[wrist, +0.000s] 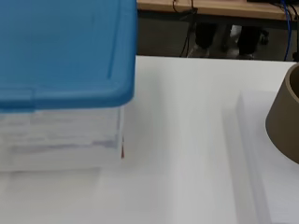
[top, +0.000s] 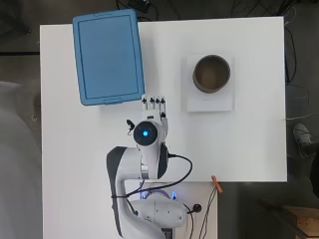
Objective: Teleoperate dual arm-hand system to remove items from a box
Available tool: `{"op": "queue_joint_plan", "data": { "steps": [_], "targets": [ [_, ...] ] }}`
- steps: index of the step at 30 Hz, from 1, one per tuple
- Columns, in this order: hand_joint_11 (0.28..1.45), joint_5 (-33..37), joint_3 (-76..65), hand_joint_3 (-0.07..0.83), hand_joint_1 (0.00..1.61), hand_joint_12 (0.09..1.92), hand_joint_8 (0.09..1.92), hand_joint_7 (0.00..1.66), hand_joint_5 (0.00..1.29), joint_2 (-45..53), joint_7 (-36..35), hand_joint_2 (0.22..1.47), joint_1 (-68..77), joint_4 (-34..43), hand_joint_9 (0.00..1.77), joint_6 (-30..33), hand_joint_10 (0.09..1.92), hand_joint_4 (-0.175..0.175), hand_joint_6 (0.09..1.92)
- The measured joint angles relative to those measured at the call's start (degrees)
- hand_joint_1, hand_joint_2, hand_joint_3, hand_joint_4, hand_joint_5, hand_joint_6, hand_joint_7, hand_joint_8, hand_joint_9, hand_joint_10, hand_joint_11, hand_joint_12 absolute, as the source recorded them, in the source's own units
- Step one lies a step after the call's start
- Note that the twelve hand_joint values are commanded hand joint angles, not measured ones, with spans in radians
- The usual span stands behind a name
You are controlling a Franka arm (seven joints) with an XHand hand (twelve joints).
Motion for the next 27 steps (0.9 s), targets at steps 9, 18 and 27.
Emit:
{"op": "queue_joint_plan", "data": {
  "steps": [9, 18, 27],
  "targets": [
    [0.41, -12.3, 8.8, -0.004, 0.16, 0.09, 0.09, 0.42, 0.37, 9.2, 1.9, 0.89, 0.2, 0.3, 0.41, 6.6, 0.09, 0.067, 0.09],
    [0.38, -31.3, 21.2, -0.003, 0.15, 0.09, 0.09, 0.39, 0.34, 25.9, 8.6, 0.88, 0.7, 4.0, 0.4, 16.2, 0.09, 0.078, 0.09],
    [0.35, -29.5, 27.4, -0.002, 0.08, 0.09, 0.09, 0.33, 0.24, 27.9, 14.0, 0.88, 1.9, 4.6, 0.35, 13.9, 0.09, 0.1, 0.09]
  ]
}}
